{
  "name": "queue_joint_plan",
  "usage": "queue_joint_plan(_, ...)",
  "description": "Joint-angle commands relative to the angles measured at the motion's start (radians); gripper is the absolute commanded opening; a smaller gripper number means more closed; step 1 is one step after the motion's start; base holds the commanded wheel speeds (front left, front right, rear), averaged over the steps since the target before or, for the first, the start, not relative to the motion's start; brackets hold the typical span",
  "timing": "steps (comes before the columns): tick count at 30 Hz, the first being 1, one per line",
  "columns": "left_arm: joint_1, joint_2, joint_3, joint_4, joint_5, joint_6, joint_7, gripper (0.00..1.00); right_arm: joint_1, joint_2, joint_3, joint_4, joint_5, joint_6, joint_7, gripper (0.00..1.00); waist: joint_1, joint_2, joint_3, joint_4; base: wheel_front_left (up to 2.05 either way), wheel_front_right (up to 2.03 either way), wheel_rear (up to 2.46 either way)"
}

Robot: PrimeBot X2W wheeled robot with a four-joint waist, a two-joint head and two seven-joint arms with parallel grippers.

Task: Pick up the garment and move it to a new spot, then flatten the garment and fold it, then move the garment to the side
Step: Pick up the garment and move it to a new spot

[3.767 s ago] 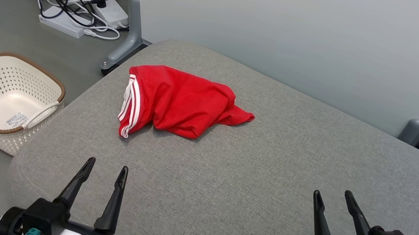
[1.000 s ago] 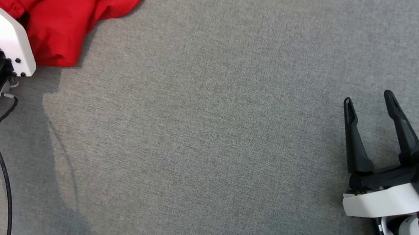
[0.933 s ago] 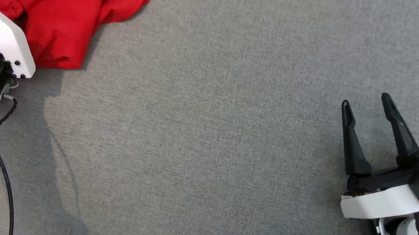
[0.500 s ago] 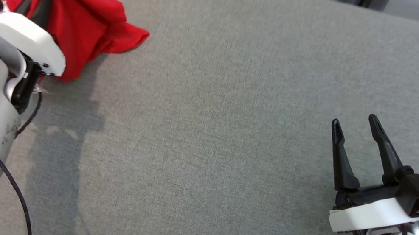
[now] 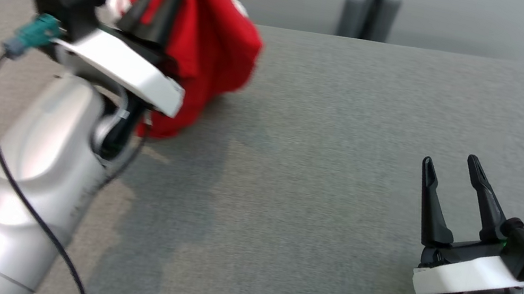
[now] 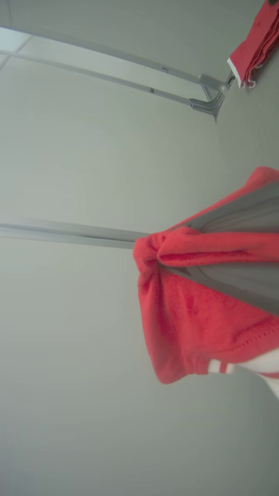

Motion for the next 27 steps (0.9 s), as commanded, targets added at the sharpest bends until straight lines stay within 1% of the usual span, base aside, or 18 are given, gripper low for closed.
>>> queue_joint_plan(1,0.016,-0.016,-0.017,-0.024,-0.006,-0.001,-0.005,0.00,0.003,0.002,-0.006,-0.006,-0.001,0.000,0.000,1.00,0.0000,0.0000,-0.002,-0.055,0.00,0.00,0.00)
queue_joint_plan(5,0.022,-0.062,-0.080,-0.053,0.000,-0.001,-0.005,0.00,-0.012,0.009,-0.025,-0.017,0.003,0.000,0.000,1.00,0.0000,0.0000,0.020,-0.124,0.00,0.00,0.00)
queue_joint_plan(6,0.024,-0.084,-0.107,-0.044,0.014,0.002,-0.005,0.00,-0.015,0.013,-0.032,-0.021,0.005,0.000,0.000,1.00,0.0000,0.0000,0.031,-0.160,0.00,0.00,0.00)
queue_joint_plan(8,0.027,-0.103,-0.139,-0.031,0.028,0.003,-0.005,0.00,-0.020,0.018,-0.037,-0.024,0.007,0.000,0.000,1.00,0.0000,0.0000,0.044,-0.196,0.00,0.00,0.00)
queue_joint_plan(11,0.033,-0.120,-0.193,0.009,0.056,0.012,-0.004,0.00,-0.029,0.024,-0.043,-0.025,0.013,0.000,0.000,1.00,0.0000,0.0000,0.060,-0.247,0.00,0.00,0.00)
queue_joint_plan(13,0.029,-0.125,-0.230,0.042,0.099,0.033,-0.004,0.00,-0.035,0.027,-0.041,-0.022,0.017,0.000,0.000,1.00,0.0000,0.0000,0.071,-0.281,0.00,0.00,0.00)
queue_joint_plan(14,0.028,-0.127,-0.245,0.060,0.119,0.044,-0.005,0.11,-0.038,0.029,-0.043,-0.020,0.020,0.000,0.000,1.00,0.0000,0.0000,0.078,-0.296,0.00,0.00,0.00)
queue_joint_plan(15,0.039,-0.128,-0.257,0.080,0.126,0.050,-0.005,0.45,-0.039,0.030,-0.043,-0.017,0.022,0.000,0.000,1.00,0.0000,0.0000,0.083,-0.309,0.00,0.00,0.00)
queue_joint_plan(16,0.046,-0.128,-0.272,0.104,0.138,0.057,-0.004,0.89,-0.039,0.031,-0.044,-0.015,0.026,0.000,0.000,1.00,0.0000,0.0000,0.087,-0.320,0.00,0.00,0.00)
queue_joint_plan(17,0.048,-0.130,-0.289,0.124,0.151,0.057,-0.004,1.00,-0.039,0.033,-0.047,-0.013,0.029,0.000,0.000,1.00,0.0000,0.0000,0.091,-0.330,0.00,0.00,0.00)
queue_joint_plan(20,0.059,-0.131,-0.341,0.149,0.139,0.045,-0.004,1.00,-0.035,0.035,-0.057,-0.009,0.028,0.000,0.000,1.00,0.0000,0.0000,0.096,-0.344,0.00,0.00,0.00)
queue_joint_plan(23,0.063,-0.129,-0.360,0.144,0.124,0.045,-0.004,1.00,-0.032,0.036,-0.065,-0.008,0.026,0.000,0.000,1.00,0.0000,0.0000,0.094,-0.343,0.00,0.00,0.00)
queue_joint_plan(27,0.058,-0.131,-0.341,0.105,0.105,0.073,-0.004,1.00,-0.029,0.036,-0.075,-0.003,0.020,0.000,0.000,1.00,0.0000,0.0000,0.077,-0.319,0.00,0.00,0.00)
